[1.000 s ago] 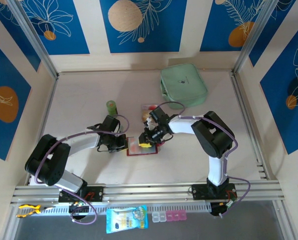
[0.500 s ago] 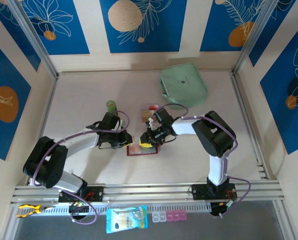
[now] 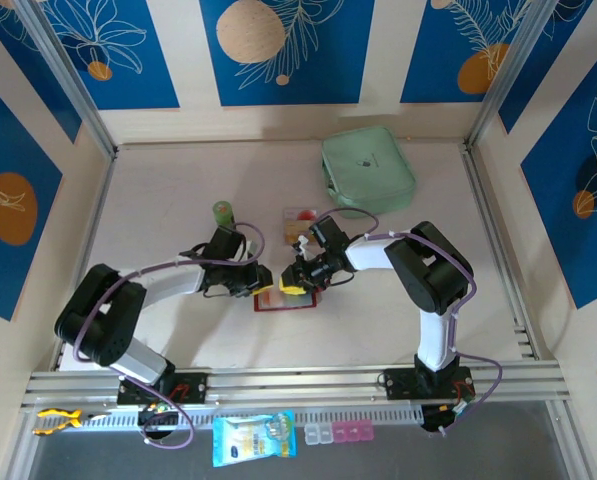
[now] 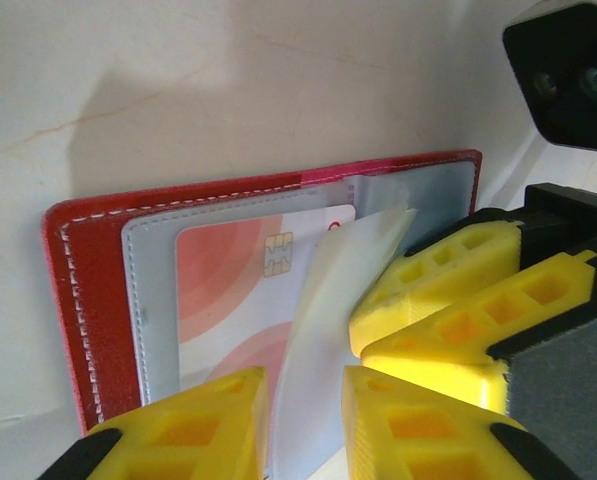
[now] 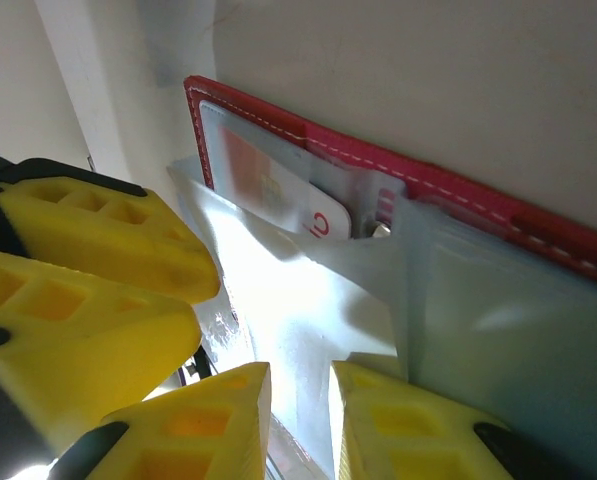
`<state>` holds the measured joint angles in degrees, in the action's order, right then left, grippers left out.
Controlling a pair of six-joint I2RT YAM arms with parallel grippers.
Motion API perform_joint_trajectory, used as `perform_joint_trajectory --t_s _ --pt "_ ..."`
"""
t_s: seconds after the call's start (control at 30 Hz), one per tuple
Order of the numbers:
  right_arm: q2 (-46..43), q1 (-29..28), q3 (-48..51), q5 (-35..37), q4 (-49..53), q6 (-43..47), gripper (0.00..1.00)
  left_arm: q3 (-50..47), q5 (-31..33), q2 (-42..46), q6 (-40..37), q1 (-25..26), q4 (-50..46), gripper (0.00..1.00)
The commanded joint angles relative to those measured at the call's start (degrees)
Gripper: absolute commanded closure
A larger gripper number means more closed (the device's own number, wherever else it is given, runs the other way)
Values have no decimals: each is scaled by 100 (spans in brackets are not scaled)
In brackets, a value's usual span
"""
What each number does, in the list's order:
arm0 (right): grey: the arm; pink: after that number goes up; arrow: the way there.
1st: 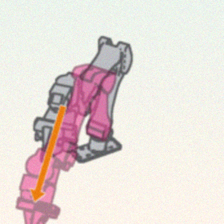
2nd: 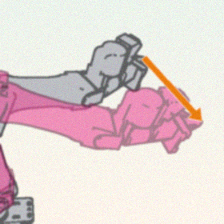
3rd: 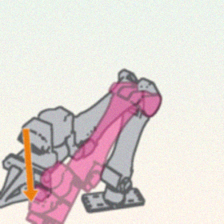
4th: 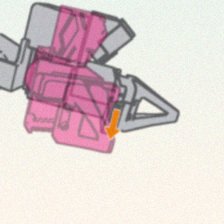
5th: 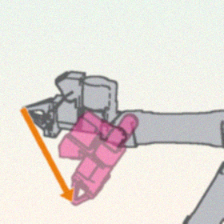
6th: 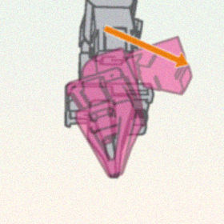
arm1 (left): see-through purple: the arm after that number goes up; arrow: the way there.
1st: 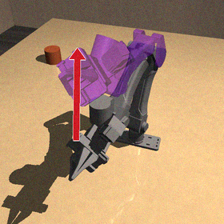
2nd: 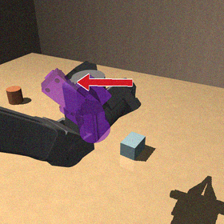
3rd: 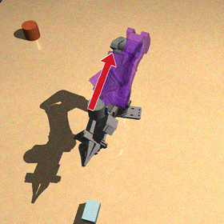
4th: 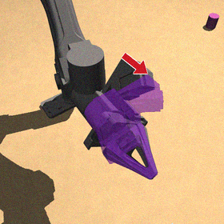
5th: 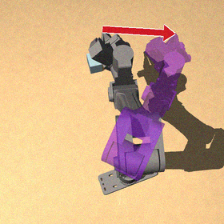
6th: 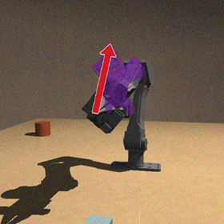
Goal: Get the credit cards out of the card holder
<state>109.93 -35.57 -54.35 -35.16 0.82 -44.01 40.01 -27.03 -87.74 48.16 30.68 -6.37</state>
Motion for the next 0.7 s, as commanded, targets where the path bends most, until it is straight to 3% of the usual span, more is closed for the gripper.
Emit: perform_joint_trajectory --t_s 0.0,0.67 --pt "-103 40 135 21 107 -55 76 -46 -93 -106 44 72 11 74" --pt "-529 41 170 64 18 -177 74 -30 -372 -137 194 158 355 81"
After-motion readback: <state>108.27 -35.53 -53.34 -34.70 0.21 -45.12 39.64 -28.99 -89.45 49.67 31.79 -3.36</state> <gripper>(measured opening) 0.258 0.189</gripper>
